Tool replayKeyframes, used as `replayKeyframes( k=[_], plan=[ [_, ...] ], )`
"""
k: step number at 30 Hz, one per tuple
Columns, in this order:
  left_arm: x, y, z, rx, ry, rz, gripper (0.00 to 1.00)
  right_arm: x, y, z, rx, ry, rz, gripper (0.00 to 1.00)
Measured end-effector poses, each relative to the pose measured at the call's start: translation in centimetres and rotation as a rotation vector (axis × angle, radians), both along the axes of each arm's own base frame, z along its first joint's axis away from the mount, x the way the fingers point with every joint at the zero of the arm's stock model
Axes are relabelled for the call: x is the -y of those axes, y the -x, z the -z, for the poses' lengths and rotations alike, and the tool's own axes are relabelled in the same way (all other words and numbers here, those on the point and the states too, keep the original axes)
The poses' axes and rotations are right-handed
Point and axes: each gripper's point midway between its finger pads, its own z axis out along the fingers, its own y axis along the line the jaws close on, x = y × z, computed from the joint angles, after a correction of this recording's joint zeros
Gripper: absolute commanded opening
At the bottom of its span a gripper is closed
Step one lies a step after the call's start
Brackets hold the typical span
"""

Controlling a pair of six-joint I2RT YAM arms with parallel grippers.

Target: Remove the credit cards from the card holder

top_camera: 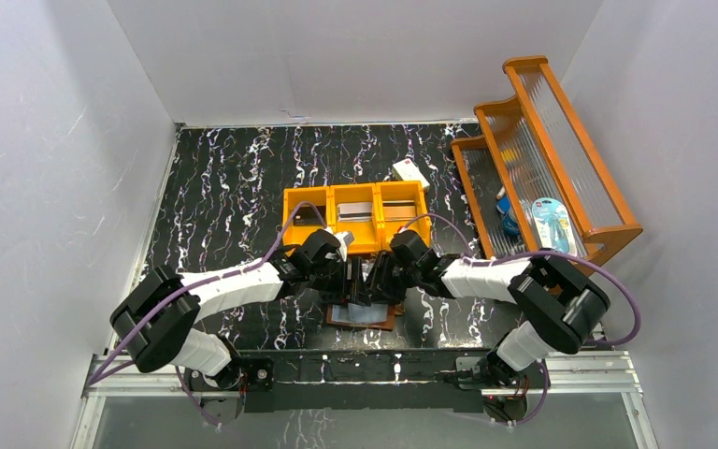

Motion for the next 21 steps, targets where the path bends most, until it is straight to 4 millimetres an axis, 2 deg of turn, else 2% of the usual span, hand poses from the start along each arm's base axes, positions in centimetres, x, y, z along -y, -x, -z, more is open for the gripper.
replayKeyframes(
  k=[8,12,21],
  plan=[
    [0.9,0.0,-0.5,-0.005,0.045,0.016,0.60,1.4,0.4,0.0,-0.004,0.040,0.024,0.52],
    [1.6,0.3,-0.7,-0.020,0.081,0.043,0.60,2.3,0.6,-0.3,0.004,0.058,0.042,0.59],
    [3.4,0.5,-1.3,-0.040,0.148,0.102,0.59,4.1,0.1,-1.7,0.038,0.050,0.103,0.58]
  ],
)
